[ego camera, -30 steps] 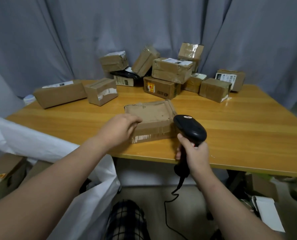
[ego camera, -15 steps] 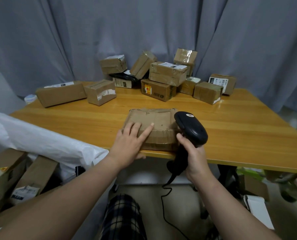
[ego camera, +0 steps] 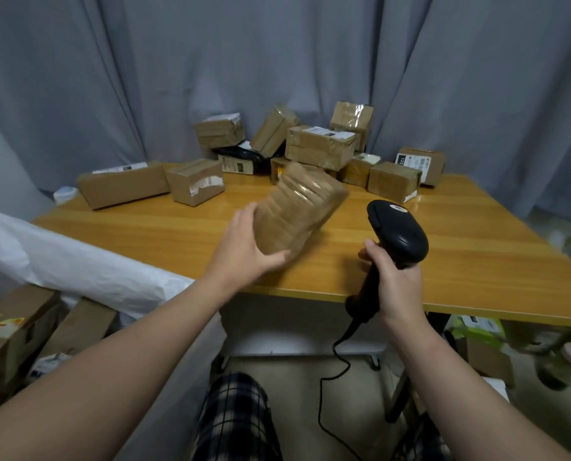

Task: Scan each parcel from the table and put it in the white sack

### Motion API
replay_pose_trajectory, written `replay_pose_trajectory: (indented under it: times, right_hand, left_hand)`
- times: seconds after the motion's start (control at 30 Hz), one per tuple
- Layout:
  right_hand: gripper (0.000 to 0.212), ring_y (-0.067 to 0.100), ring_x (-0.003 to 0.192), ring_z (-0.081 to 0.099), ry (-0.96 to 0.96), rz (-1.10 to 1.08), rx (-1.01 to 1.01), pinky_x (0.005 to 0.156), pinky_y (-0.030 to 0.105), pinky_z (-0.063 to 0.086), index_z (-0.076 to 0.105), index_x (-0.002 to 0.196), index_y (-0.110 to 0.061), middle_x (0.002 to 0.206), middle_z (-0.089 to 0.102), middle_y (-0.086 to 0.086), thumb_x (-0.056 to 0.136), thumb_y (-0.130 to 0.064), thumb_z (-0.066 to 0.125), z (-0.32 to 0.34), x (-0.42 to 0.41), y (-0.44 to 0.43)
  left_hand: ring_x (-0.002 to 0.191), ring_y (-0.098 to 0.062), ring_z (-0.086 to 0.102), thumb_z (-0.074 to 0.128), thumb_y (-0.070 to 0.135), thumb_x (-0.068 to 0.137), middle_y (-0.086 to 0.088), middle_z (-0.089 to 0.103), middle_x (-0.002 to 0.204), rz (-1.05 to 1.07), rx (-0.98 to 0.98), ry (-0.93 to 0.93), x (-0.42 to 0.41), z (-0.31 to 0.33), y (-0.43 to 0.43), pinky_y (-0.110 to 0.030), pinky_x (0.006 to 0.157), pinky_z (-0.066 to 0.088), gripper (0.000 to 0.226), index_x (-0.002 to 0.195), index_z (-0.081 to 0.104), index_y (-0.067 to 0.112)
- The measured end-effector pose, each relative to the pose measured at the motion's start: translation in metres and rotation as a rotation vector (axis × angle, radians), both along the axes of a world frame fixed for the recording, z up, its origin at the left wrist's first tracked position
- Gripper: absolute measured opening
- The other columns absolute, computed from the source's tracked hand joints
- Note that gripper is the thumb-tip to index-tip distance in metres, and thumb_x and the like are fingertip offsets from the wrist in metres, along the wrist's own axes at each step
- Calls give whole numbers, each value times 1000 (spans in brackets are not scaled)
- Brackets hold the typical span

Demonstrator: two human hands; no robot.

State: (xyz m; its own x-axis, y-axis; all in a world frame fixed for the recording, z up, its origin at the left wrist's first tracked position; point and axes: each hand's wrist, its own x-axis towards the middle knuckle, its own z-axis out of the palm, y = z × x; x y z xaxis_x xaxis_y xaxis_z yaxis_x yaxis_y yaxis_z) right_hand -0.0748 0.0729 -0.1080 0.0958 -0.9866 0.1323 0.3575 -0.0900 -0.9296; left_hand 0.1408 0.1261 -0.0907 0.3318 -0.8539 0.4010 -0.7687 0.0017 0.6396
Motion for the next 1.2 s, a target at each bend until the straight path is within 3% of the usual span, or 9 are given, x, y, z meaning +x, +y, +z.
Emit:
replay_pose_trajectory:
  times: [0.07,0.17,0.27,0.5,0.6,0.73,0.87,1.07,1.2]
  right_hand:
    - [38,24,85,62,54,12,-56,80,38,50,65,103,-11,84,64,2,74,-32,77,9,-4,-3]
    - [12,19,57,55,117,71,-105,57,31,48,62,83,-11,56,56,-2,85,-18,71,16,-4,-3]
    - [18,20,50,54,230,101,-159,50,27,48,60,71,-10,53,54,6,86,-16,68,19,-3,3]
    - [17,17,54,57,381,112,-174,55,32,48,65,83,-5,62,60,6,83,-19,73,9,-1,0]
    - [11,14,56,56,334,43,-166,59,34,48,65,88,-13,61,58,1,83,-17,73,10,-5,-5]
    - [19,14,77,64,341,28,-209,72,35,53,66,99,-16,79,66,0,82,-17,75,16,-1,-8]
    - [36,16,106,59,430,-23,-325,88,30,48,61,111,-20,108,64,2,79,-17,76,21,8,-10]
    - [47,20,118,52,649,24,-449,101,43,44,62,115,-24,116,62,-3,71,-34,75,28,7,-22]
    - [38,3,94,56,633,168,-363,72,4,42,61,113,-20,100,62,-10,78,-13,76,32,7,-30]
  left_hand:
    - [114,-15,55,82,36,70,4,51,129,-3,17,424,1,3,-5,-41,95,51,85,139,34,21]
    - [112,-15,57,81,34,72,5,51,129,-15,95,562,2,-7,-7,-37,93,52,85,141,33,21]
    - [100,-7,58,75,29,79,6,55,120,-6,65,722,2,-17,-6,-23,79,51,68,134,35,23]
    - [79,-10,66,58,39,92,2,70,98,67,90,936,3,-7,-5,-25,60,52,31,115,56,19]
    - [94,-16,66,64,42,85,-5,63,122,92,78,602,20,15,-13,-31,75,54,58,136,49,18]
    - [121,-19,39,68,50,77,3,43,132,35,138,-347,20,59,-23,-40,100,30,74,142,34,43]
    - [129,-25,35,62,59,80,1,40,140,-147,432,-535,6,56,-36,-47,106,29,75,145,27,46]
    - [143,-26,21,79,53,58,-3,5,160,-80,109,357,7,12,-7,-50,112,30,126,149,-7,43]
    - [135,-21,39,82,32,70,-1,37,148,-112,286,535,5,-29,12,-28,105,39,116,152,0,25]
